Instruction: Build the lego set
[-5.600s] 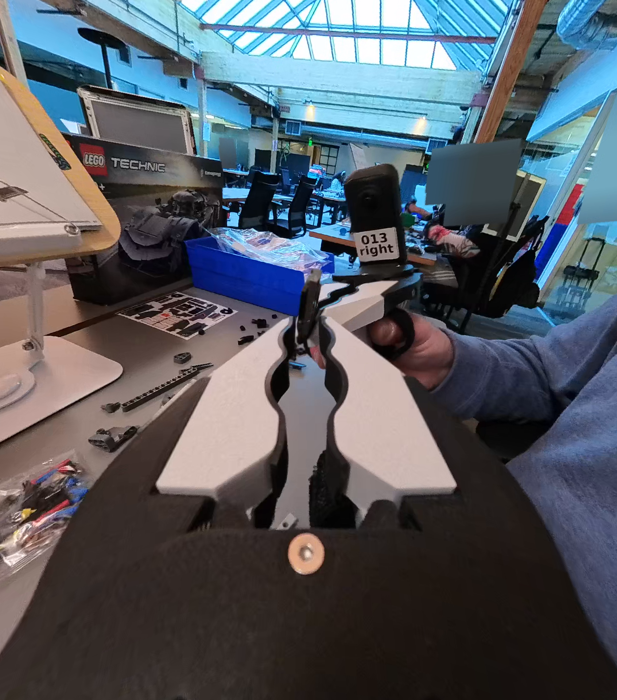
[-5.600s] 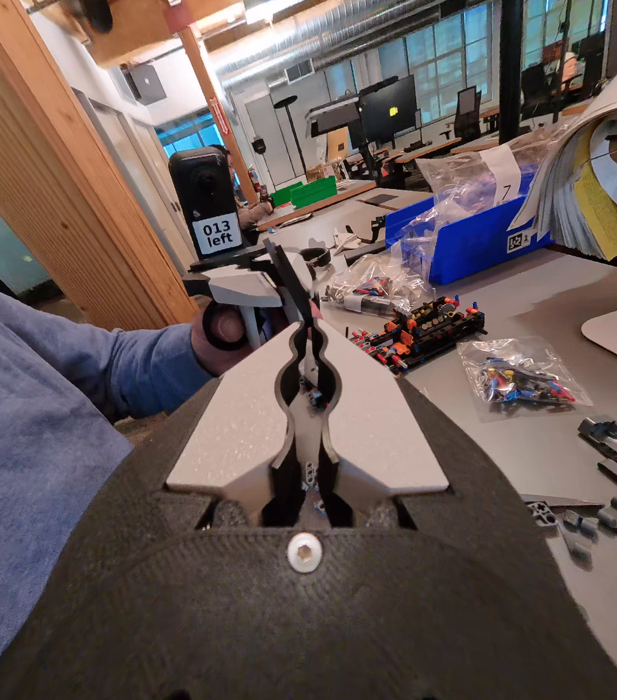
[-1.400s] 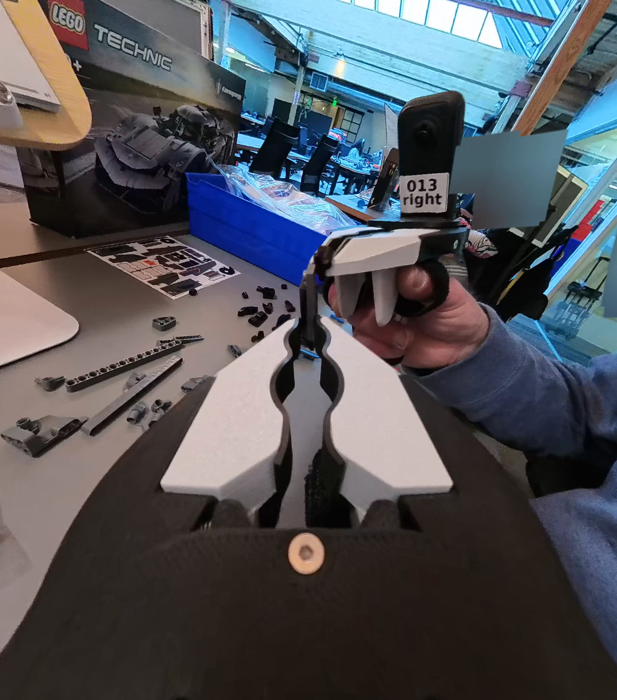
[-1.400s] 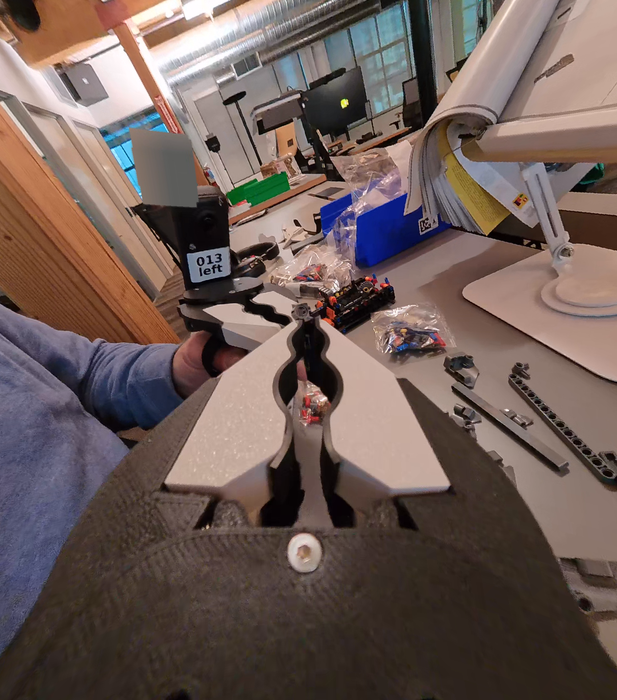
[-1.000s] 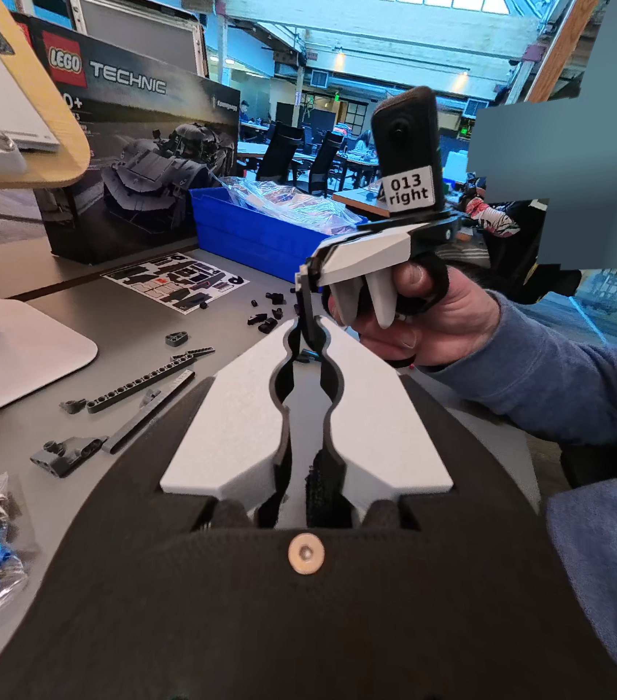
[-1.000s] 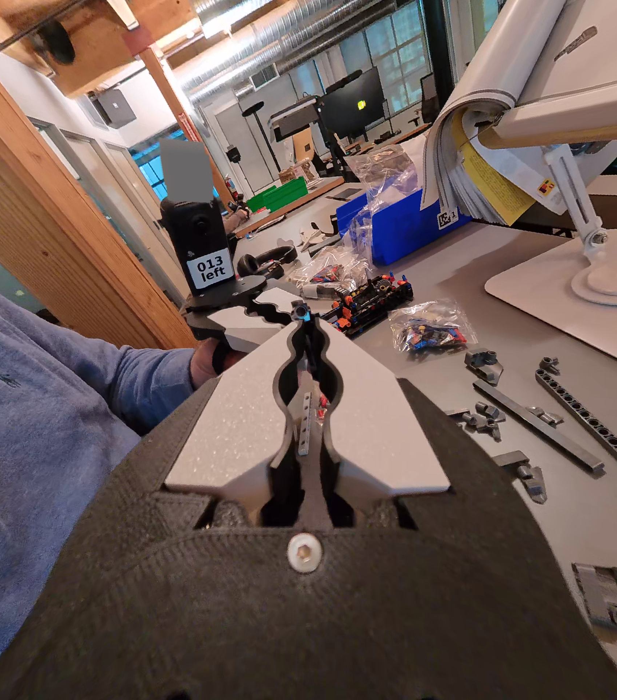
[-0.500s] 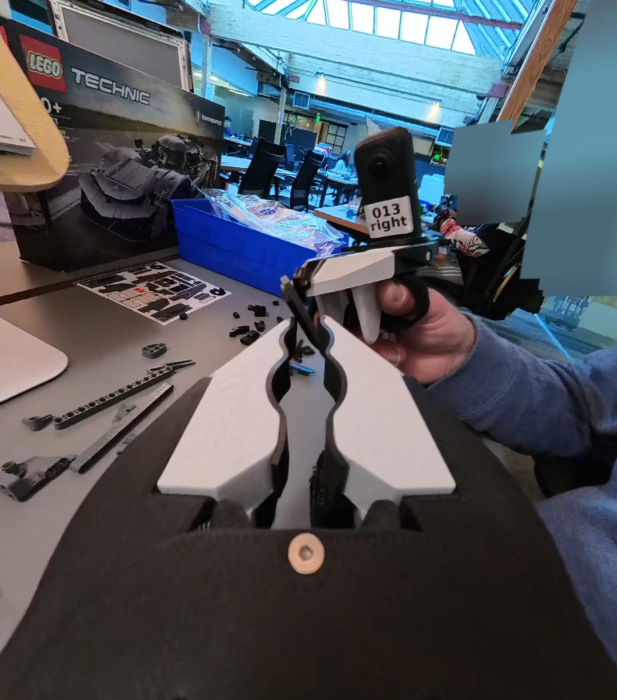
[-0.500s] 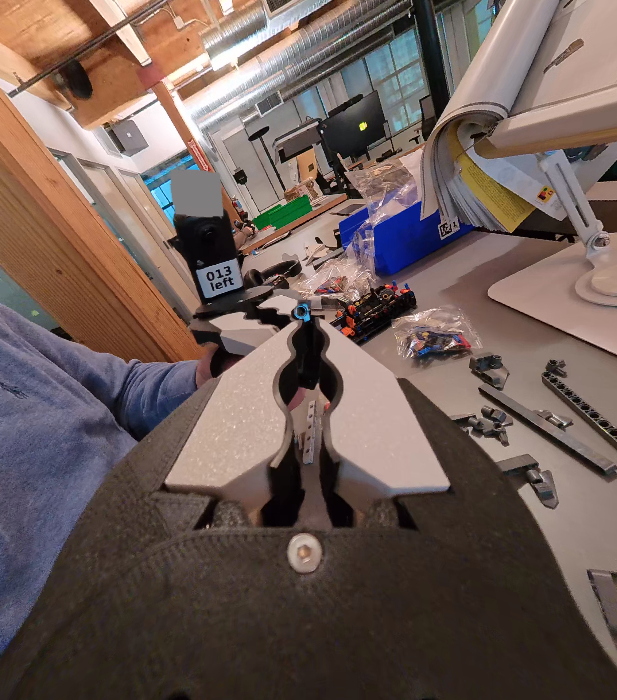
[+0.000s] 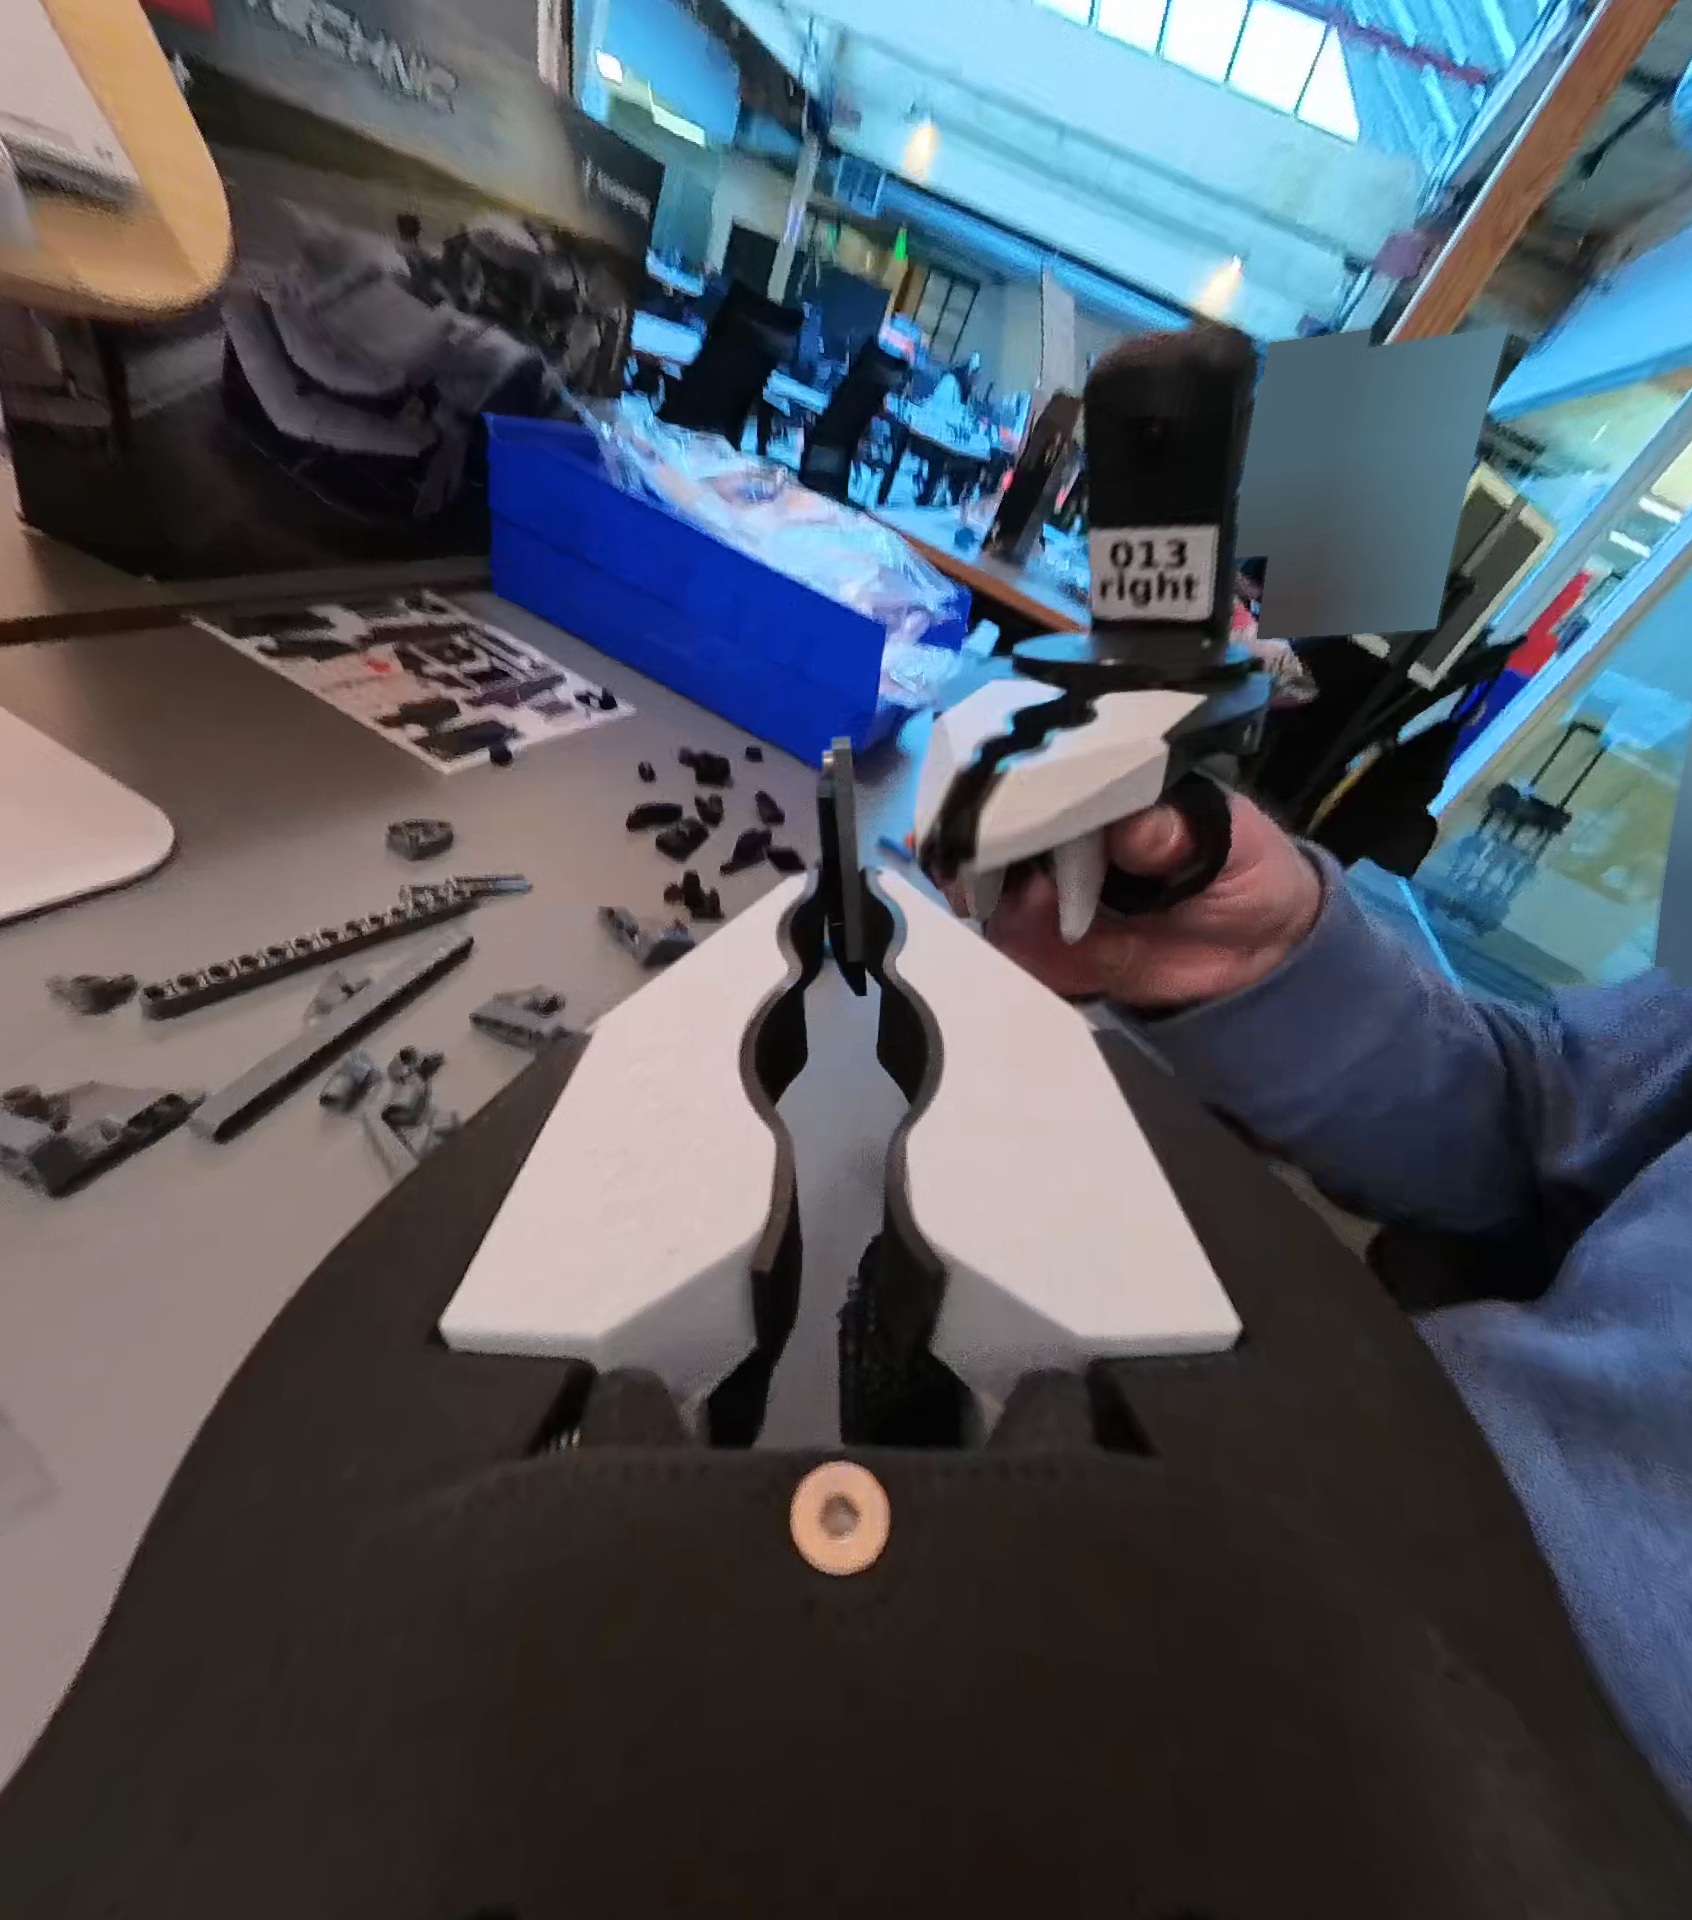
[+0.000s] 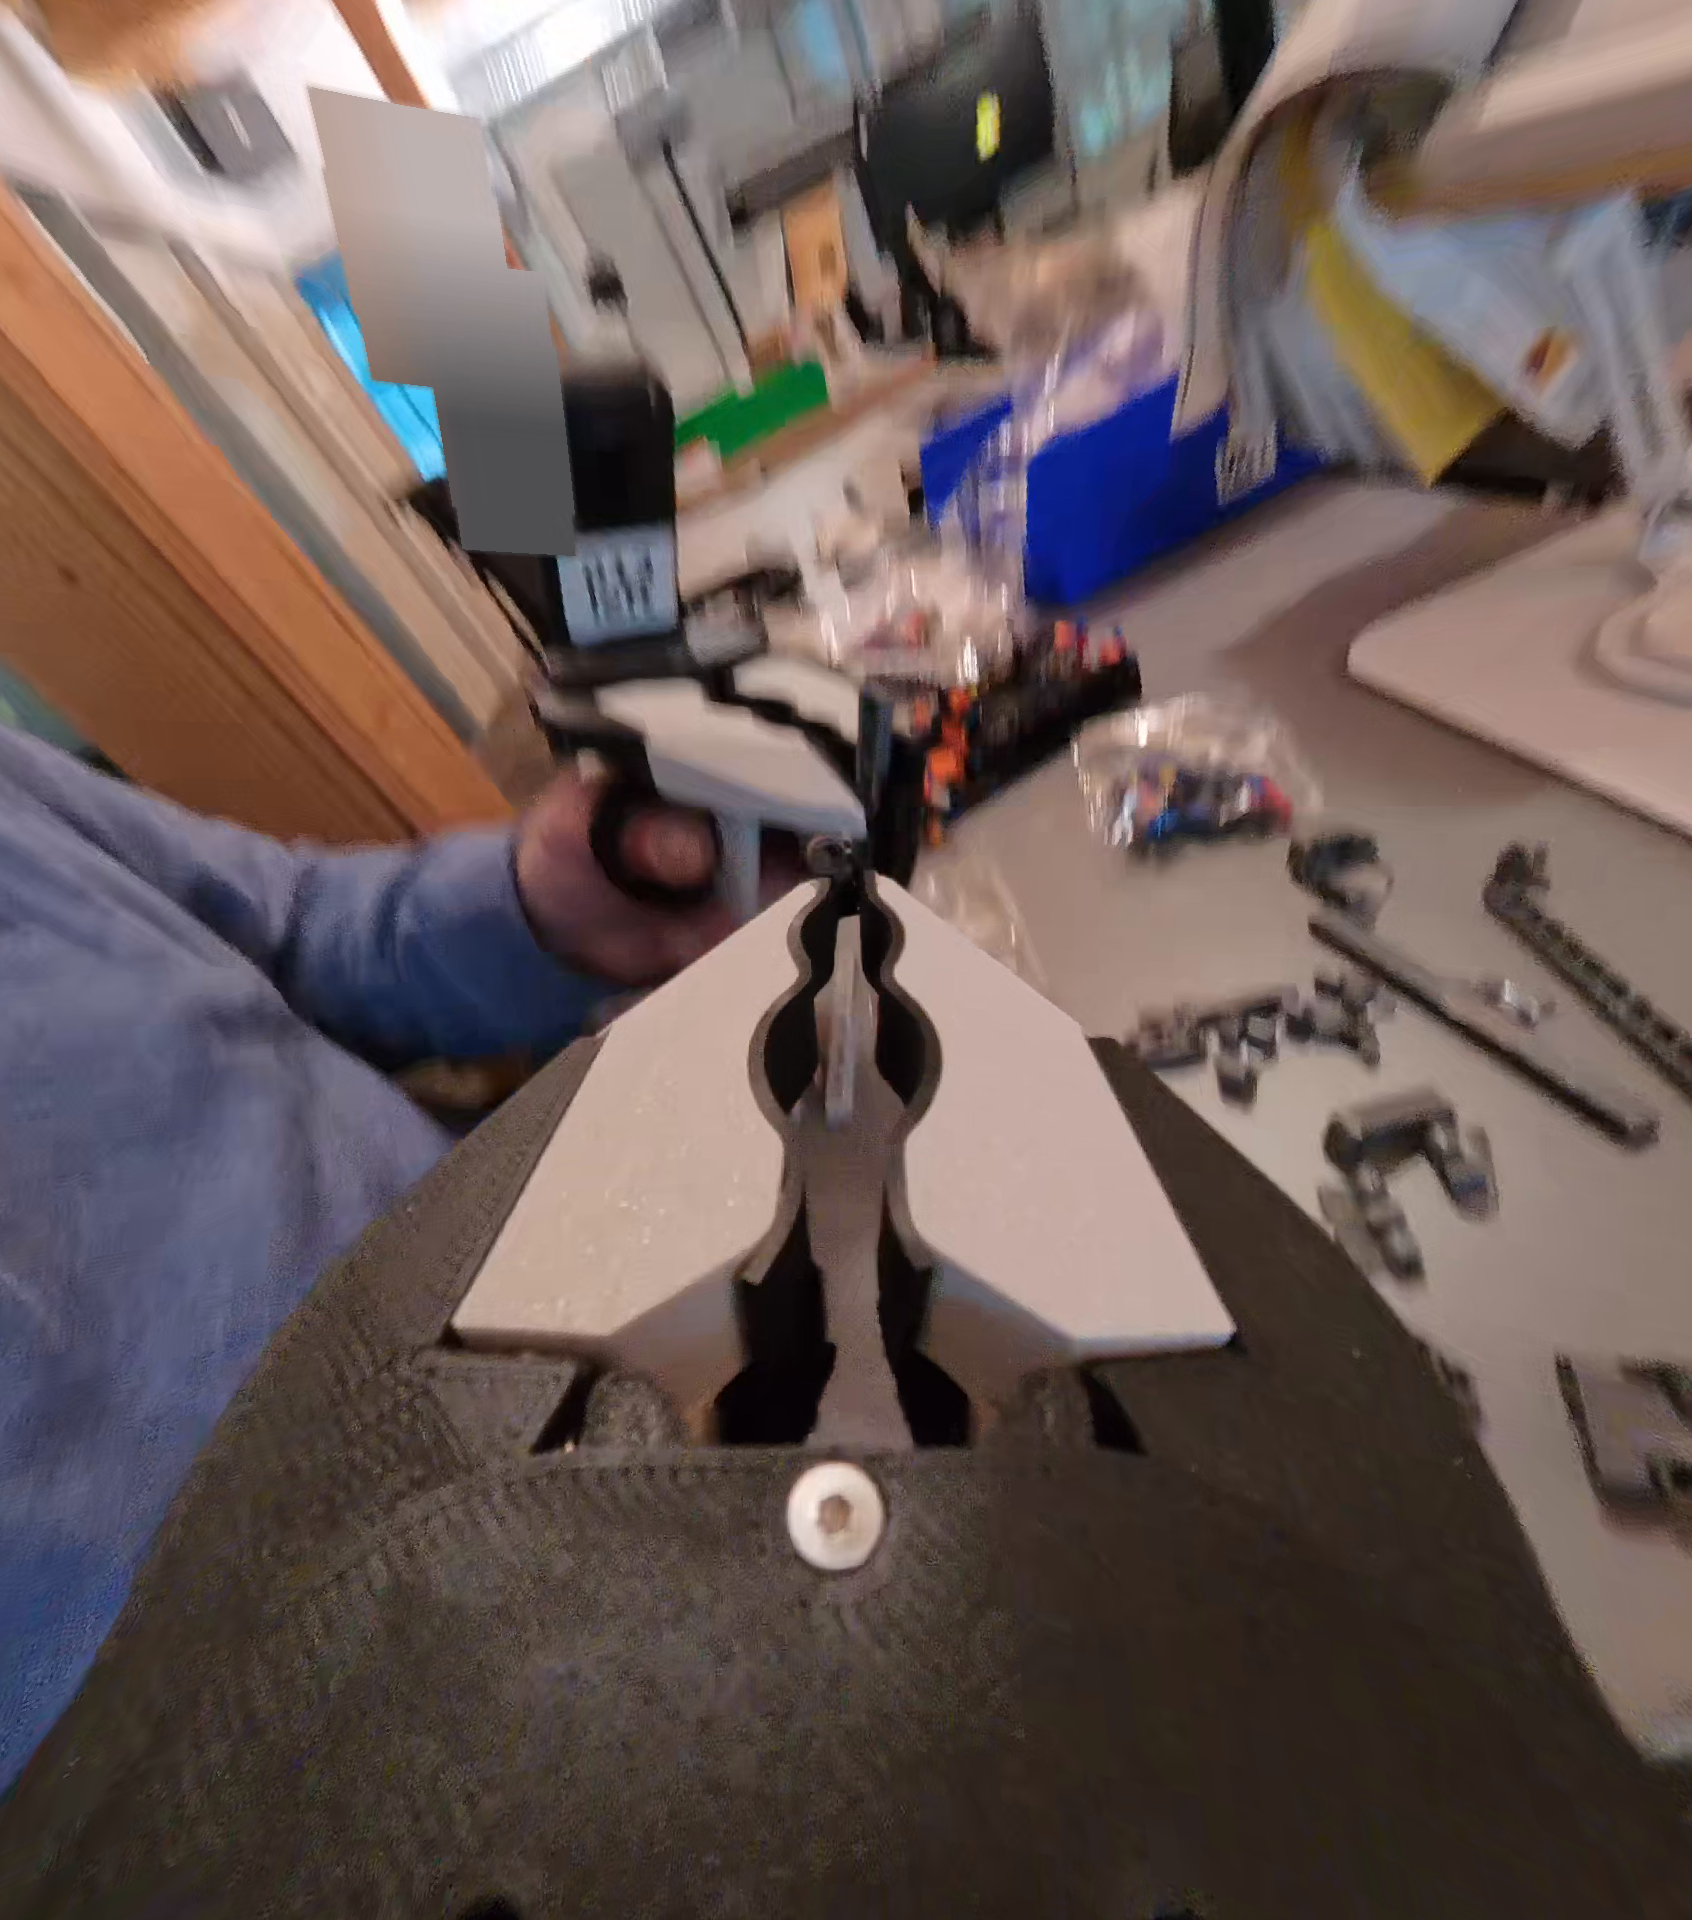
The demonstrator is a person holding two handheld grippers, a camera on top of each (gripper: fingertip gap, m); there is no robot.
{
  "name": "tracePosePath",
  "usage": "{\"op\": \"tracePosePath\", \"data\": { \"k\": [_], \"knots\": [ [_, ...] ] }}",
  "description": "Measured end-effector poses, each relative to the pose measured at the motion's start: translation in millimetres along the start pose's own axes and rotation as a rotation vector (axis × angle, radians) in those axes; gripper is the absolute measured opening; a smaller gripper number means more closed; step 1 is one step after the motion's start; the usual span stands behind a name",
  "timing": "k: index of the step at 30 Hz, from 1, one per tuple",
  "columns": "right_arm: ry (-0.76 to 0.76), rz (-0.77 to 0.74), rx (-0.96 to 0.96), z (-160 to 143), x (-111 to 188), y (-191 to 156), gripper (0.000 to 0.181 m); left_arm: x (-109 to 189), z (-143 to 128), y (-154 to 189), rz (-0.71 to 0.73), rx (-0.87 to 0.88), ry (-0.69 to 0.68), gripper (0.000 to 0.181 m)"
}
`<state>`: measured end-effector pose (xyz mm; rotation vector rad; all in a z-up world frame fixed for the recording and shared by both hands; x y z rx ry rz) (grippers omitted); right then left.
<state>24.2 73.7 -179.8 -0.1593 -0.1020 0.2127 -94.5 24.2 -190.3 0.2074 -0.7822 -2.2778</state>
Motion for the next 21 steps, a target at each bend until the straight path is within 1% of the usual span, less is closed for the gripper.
{"op": "tracePosePath", "data": {
  "k": [1, 4, 7, 10, 13, 16, 21],
  "knots": [
    [-0.093, 0.001, 0.018, -10.2, 0.3, -3.1, 0.002, 1.6, -3.3, -0.5, 0.006, 0.008, -0.040, 0.004],
    [-0.415, -0.053, 0.118, -50.6, 4.4, -9.6, 0.001, 7.3, -14.1, -5.4, 0.084, -0.029, -0.118, 0.004],
    [-0.582, -0.035, 0.147, -82.1, 5.2, -19.5, 0.001, 8.4, -26.0, -5.1, 0.105, -0.039, -0.176, 0.004],
    [-0.721, -0.052, 0.215, -104.2, 4.3, -23.1, 0.002, 7.1, -35.1, -5.2, 0.126, -0.061, -0.219, 0.004],
    [-0.779, -0.065, 0.297, -111.1, 2.7, -26.3, 0.002, 6.8, -39.1, -4.8, 0.130, -0.065, -0.235, 0.004],
    [-0.805, -0.078, 0.341, -111.9, 2.3, -28.2, 0.004, 7.1, -41.5, -5.2, 0.133, -0.063, -0.241, 0.004],
    [-0.805, -0.083, 0.374, -109.2, 7.4, -30.9, 0.013, 7.4, -45.3, -5.1, 0.135, -0.064, -0.250, 0.004]
  ]
}}
Point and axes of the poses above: each gripper's, where its closed fingertips meet, x back along the fingers, z out of its top, y = z × x across the jaws, the point moved 6 cm from there along x, back along the fingers, and after that the axes turned 15 degrees about x, right-handed, at the moved point
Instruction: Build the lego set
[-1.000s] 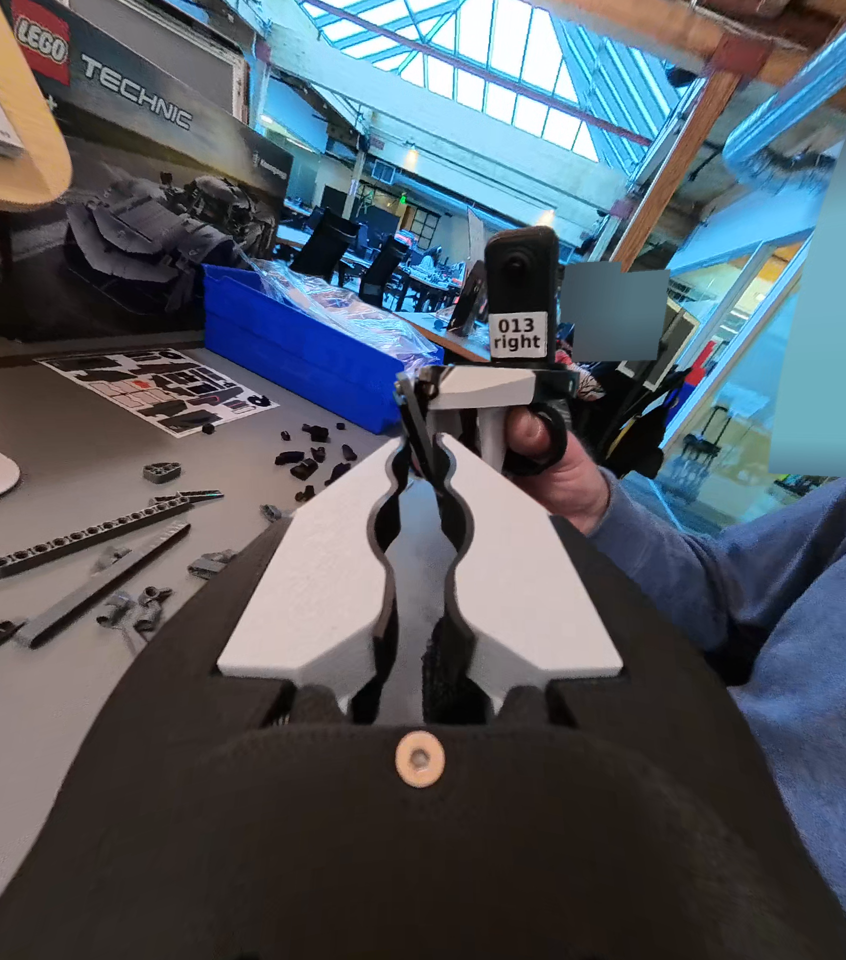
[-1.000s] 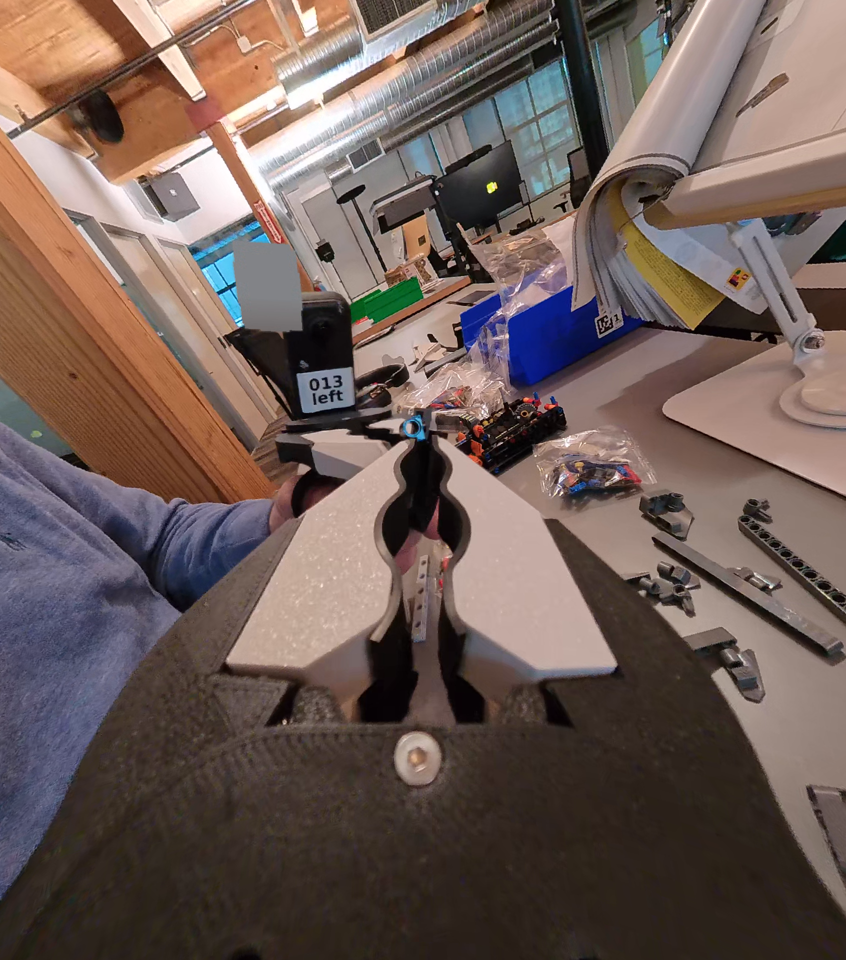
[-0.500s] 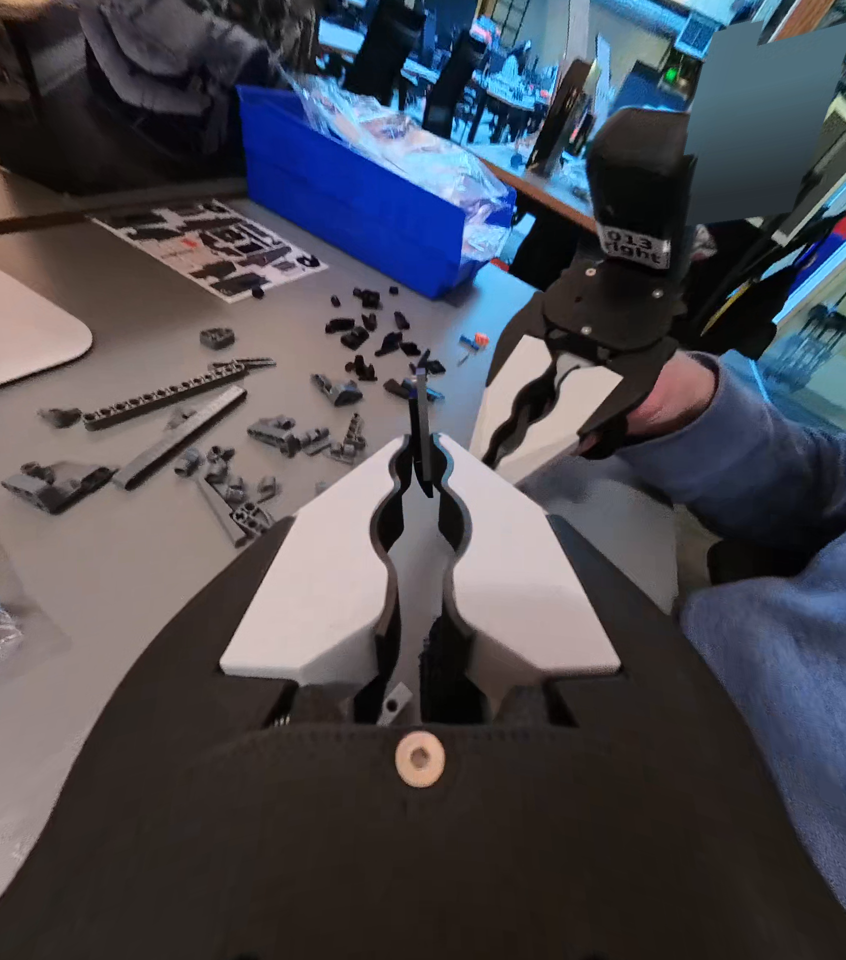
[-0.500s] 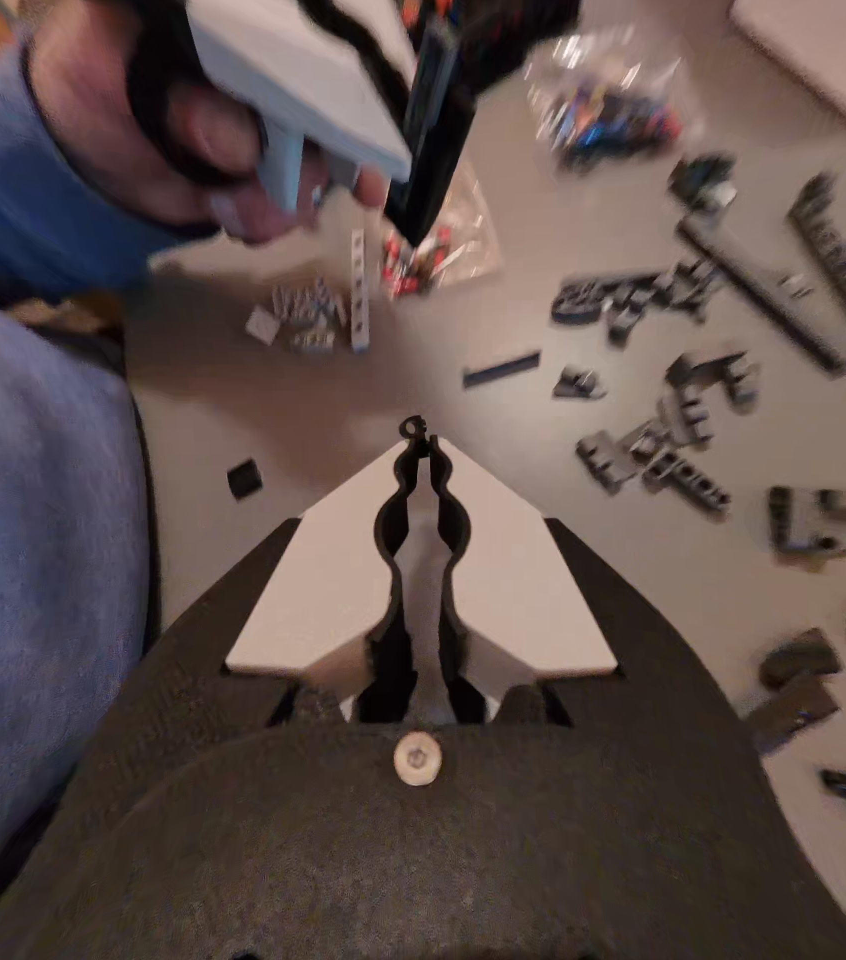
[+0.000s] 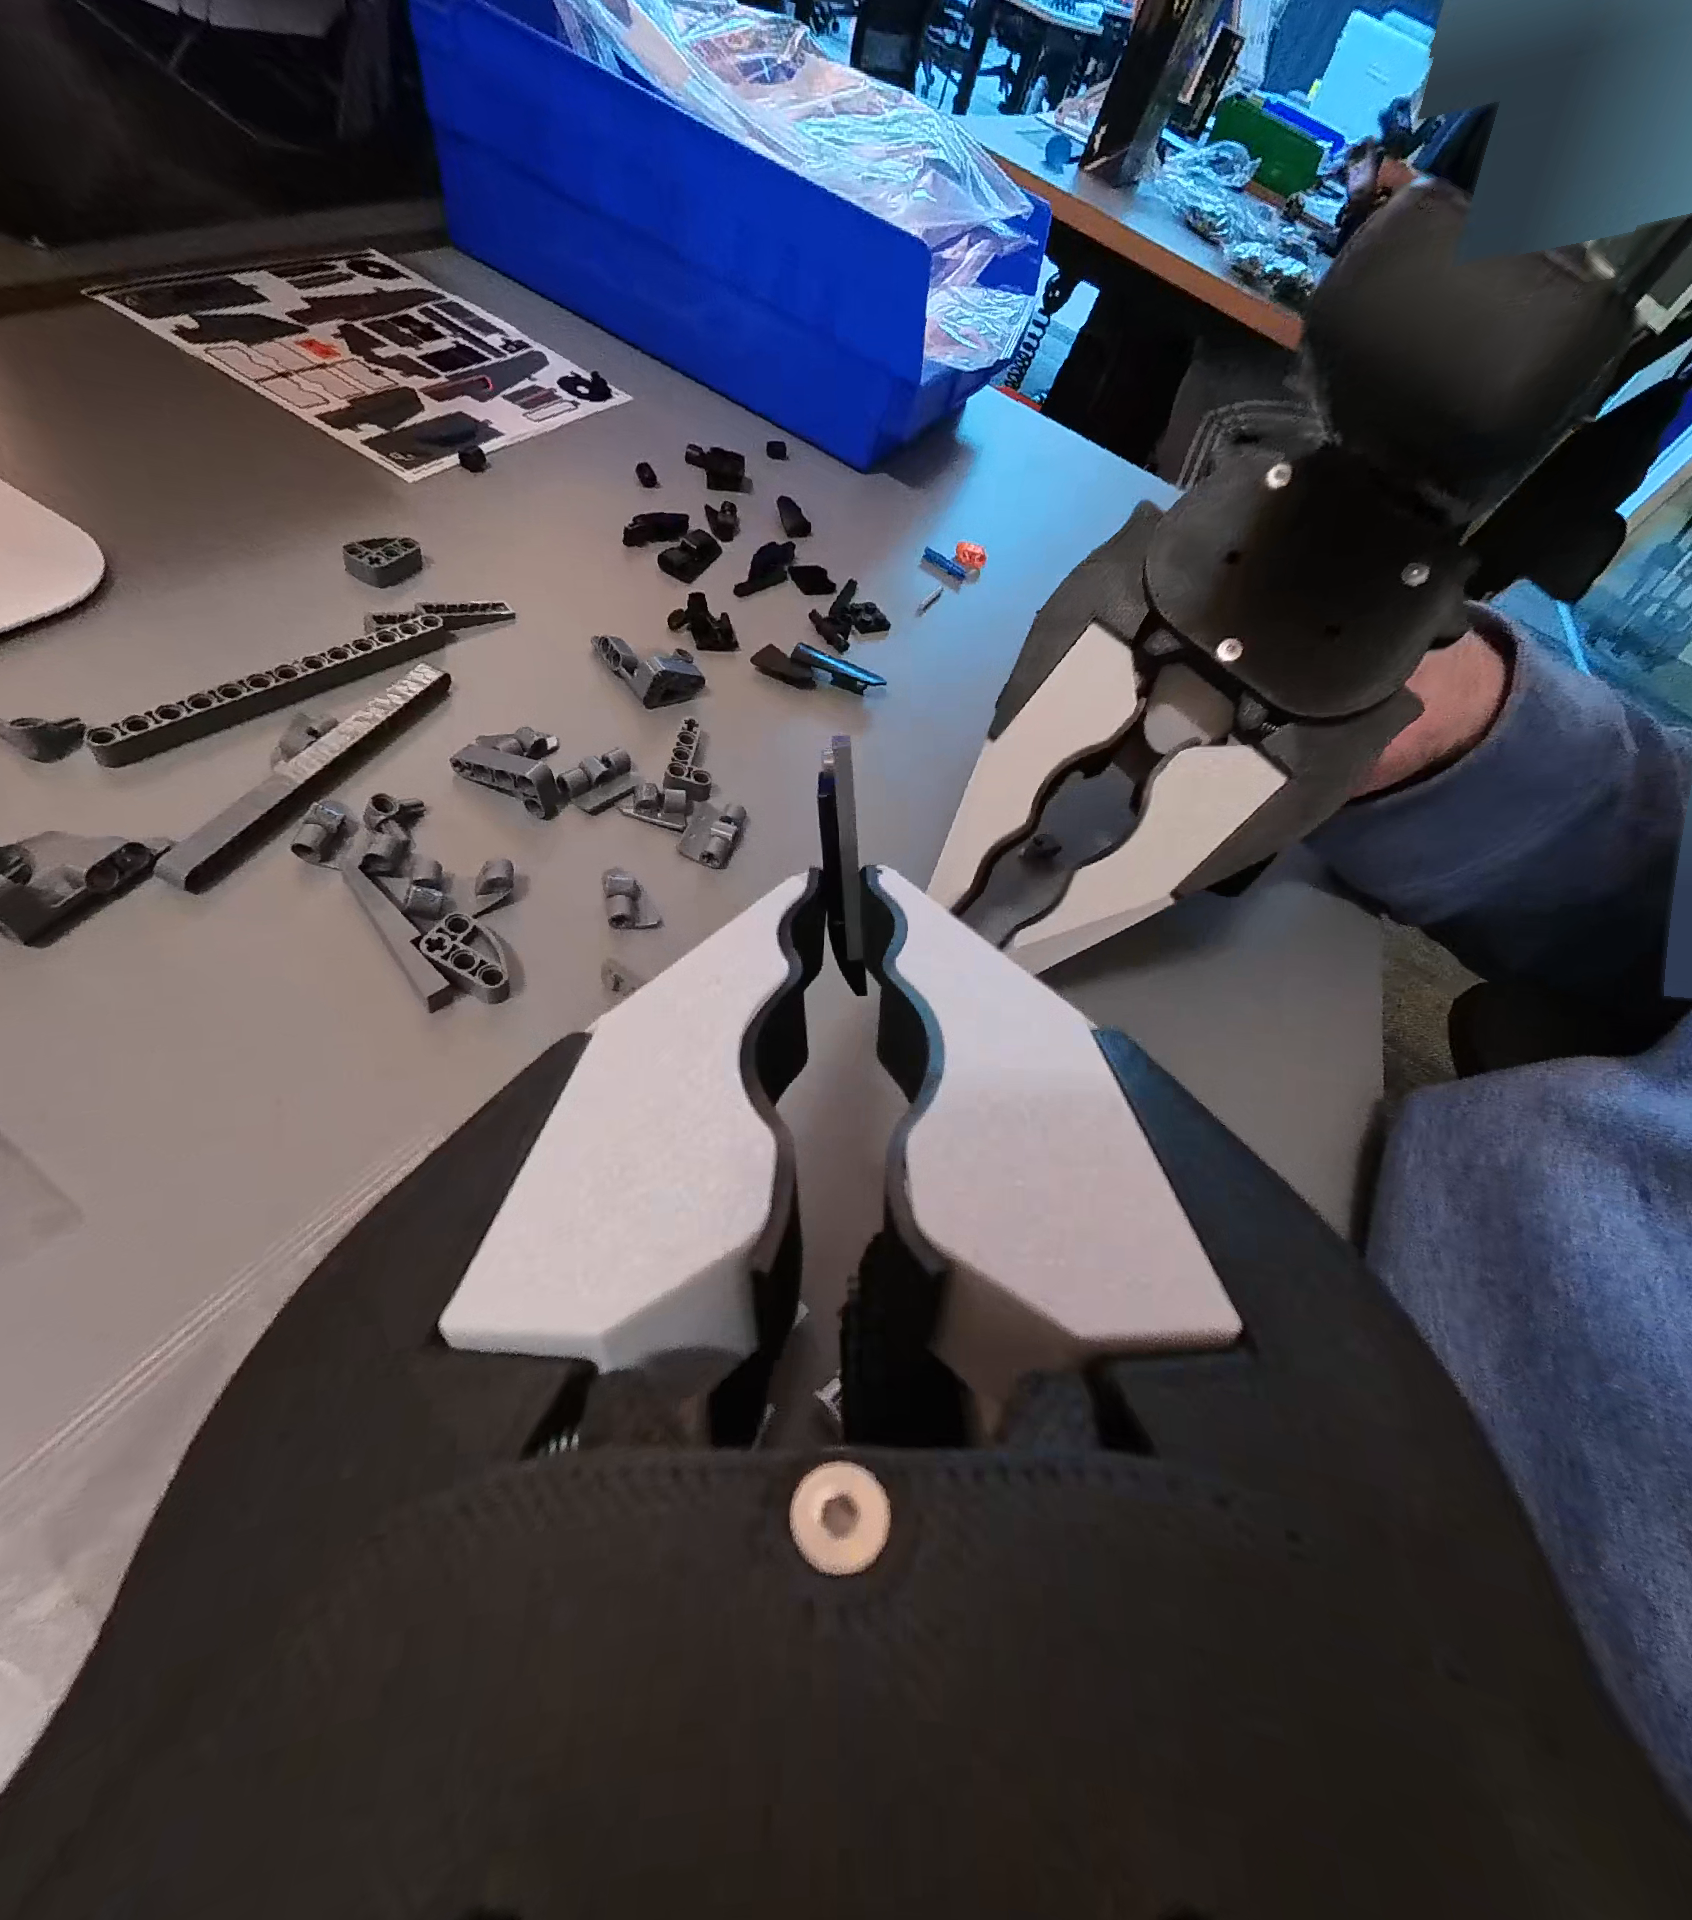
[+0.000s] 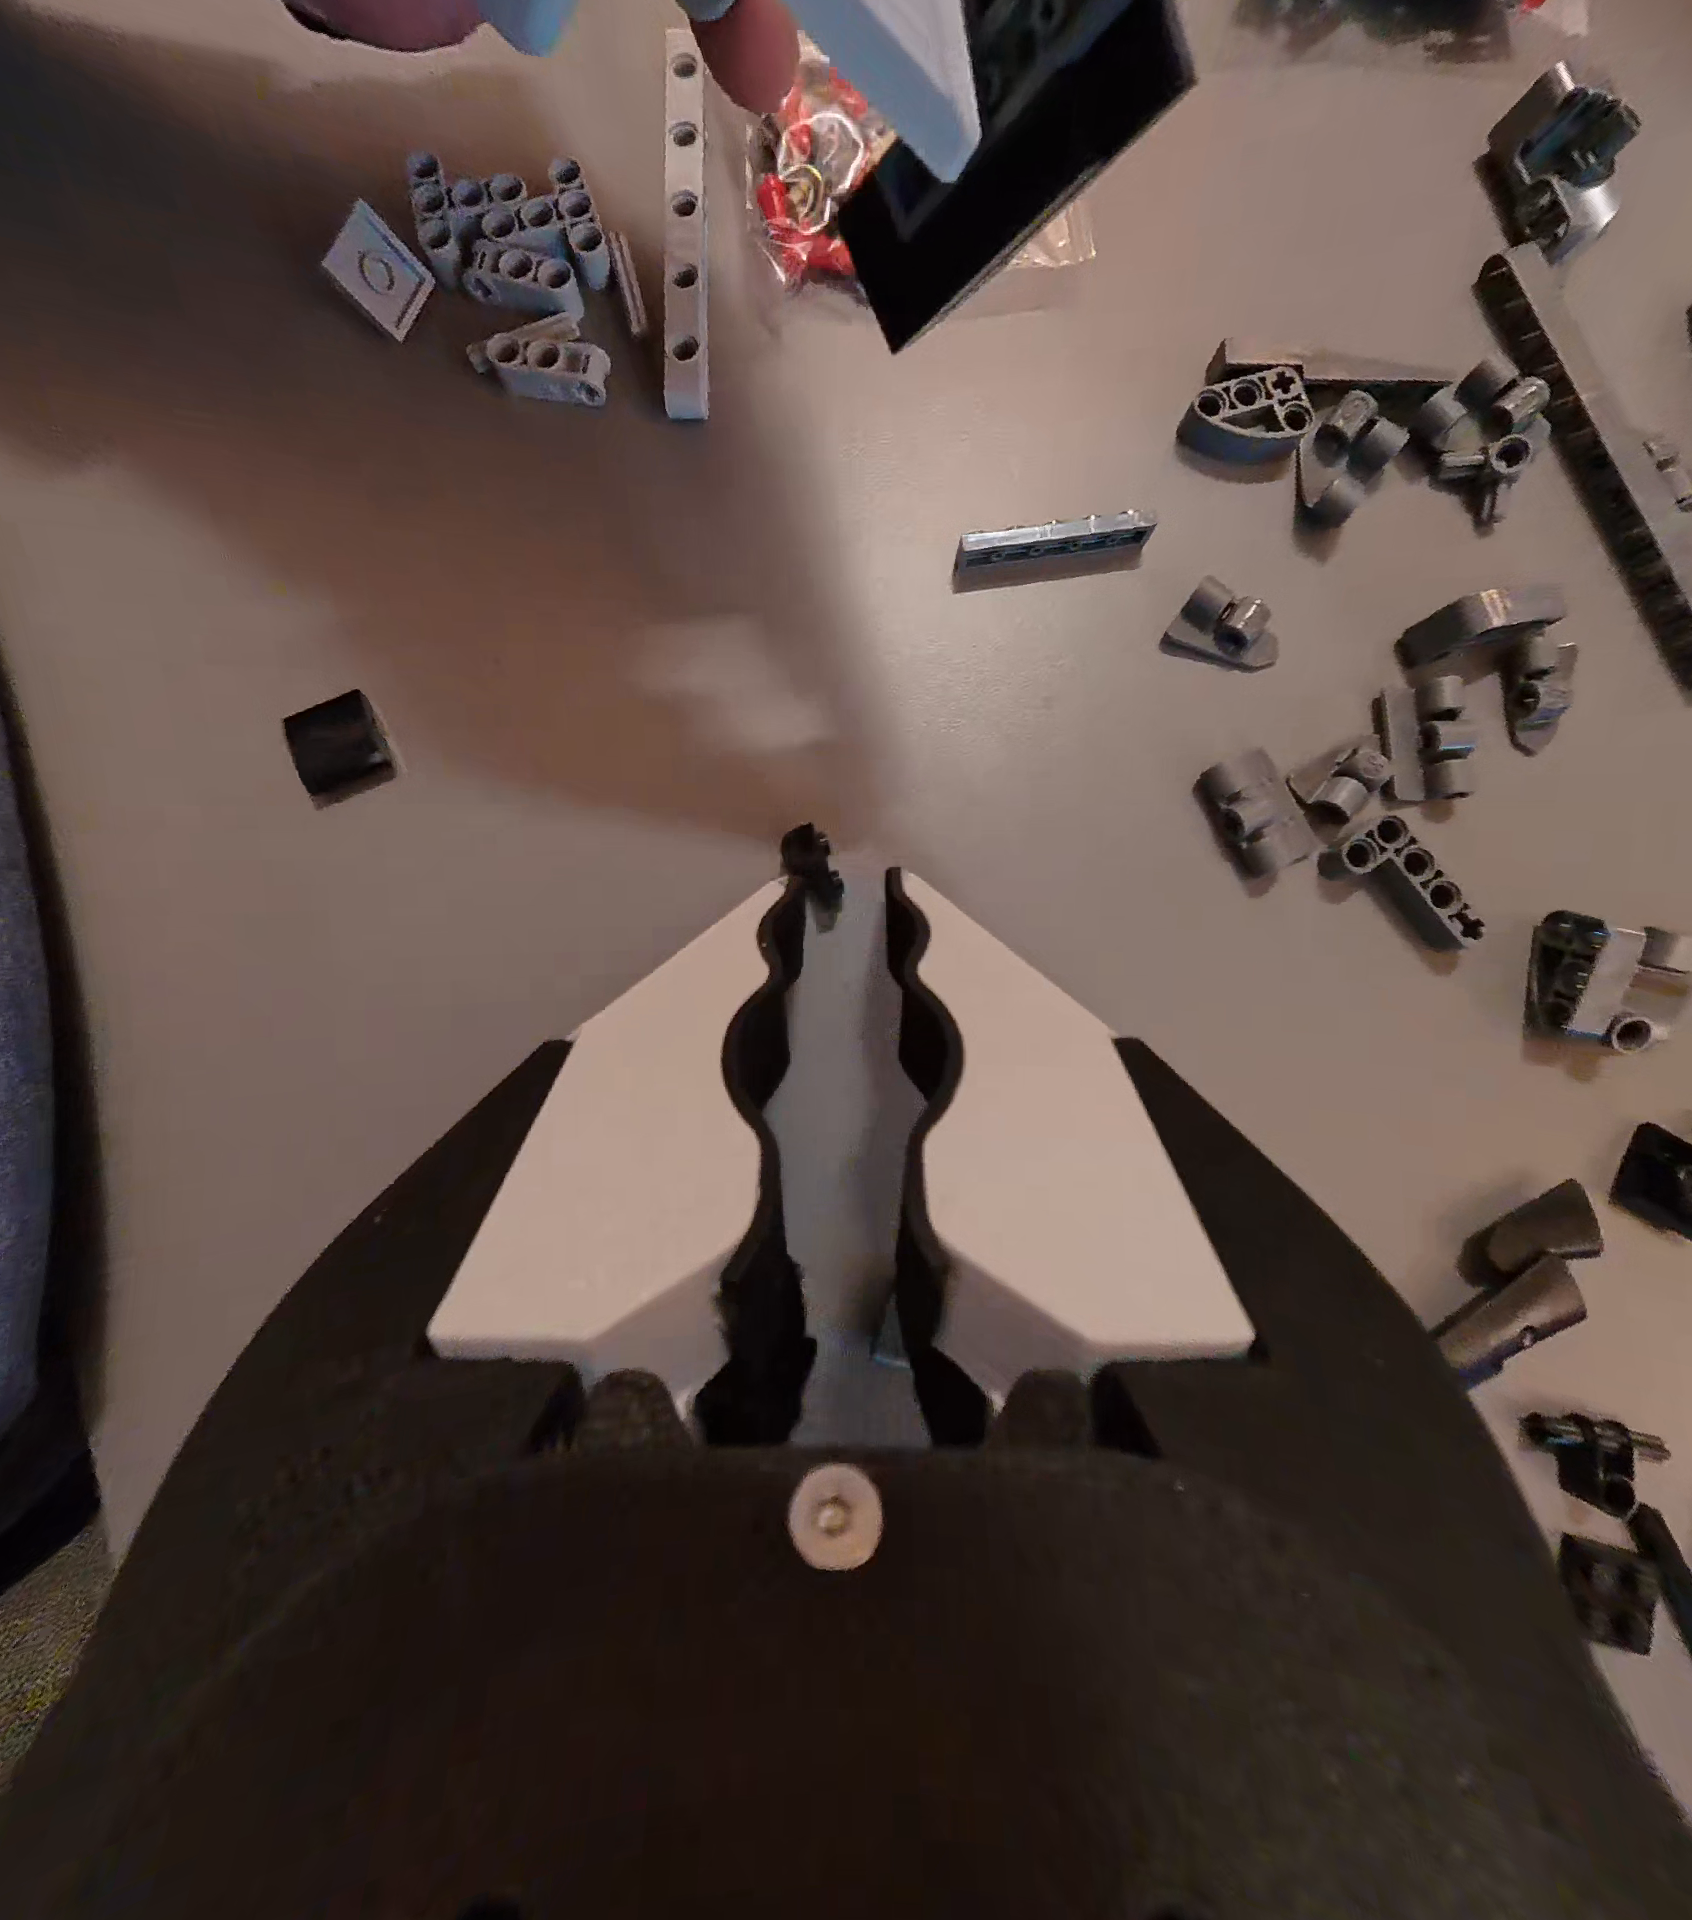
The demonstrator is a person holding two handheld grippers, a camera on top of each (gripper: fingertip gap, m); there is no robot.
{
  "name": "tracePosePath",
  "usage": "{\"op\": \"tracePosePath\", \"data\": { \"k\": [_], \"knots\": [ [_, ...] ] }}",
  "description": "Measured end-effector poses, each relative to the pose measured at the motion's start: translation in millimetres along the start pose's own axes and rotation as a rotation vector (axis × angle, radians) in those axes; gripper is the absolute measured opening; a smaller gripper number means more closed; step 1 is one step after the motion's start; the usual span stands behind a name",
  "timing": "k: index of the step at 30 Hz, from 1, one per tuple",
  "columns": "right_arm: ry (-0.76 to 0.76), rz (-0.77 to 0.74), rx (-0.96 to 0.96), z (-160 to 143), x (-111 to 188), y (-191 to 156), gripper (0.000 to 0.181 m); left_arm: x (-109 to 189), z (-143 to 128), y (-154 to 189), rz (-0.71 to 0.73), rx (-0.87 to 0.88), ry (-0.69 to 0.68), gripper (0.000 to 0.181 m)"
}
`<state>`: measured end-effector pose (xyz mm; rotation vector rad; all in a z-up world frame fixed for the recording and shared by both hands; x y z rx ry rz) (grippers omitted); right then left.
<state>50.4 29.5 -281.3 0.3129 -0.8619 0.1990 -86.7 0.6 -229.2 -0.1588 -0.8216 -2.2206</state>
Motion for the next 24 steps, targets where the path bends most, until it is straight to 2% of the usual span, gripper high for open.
{"op": "tracePosePath", "data": {
  "k": [6, 12, 14, 16, 21, 24],
  "knots": [
    [0.061, -0.003, -0.018, 6.1, 15.5, 5.4, 0.013, -1.7, 0.3, 2.3, -0.040, 0.024, 0.005, 0.004],
    [0.444, 0.005, -0.221, 40.9, 47.6, 37.3, 0.015, -2.9, 5.1, 16.4, -0.181, 0.056, 0.043, 0.004],
    [0.537, 0.073, -0.273, 48.5, 50.0, 41.6, 0.022, -2.5, 5.9, 20.2, -0.213, 0.049, 0.053, 0.004],
    [0.628, 0.171, -0.315, 55.0, 52.7, 41.0, 0.019, -2.7, 5.3, 21.4, -0.213, 0.038, 0.047, 0.004],
    [0.684, 0.218, -0.314, 58.8, 54.9, 40.9, 0.001, -3.2, 7.1, 28.9, -0.275, 0.019, 0.061, 0.004],
    [0.714, 0.238, -0.321, 58.7, 56.9, 41.4, 0.000, -3.8, 8.6, 29.7, -0.300, 0.020, 0.068, 0.004]
  ]
}}
Point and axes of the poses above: each gripper's, where its closed fingertips meet, x back along the fingers, z out of its top, y = z × x across the jaws, the point moved 6 cm from there along x, back along the fingers, and after that the axes turned 15 degrees about x, right-handed, at the moved point
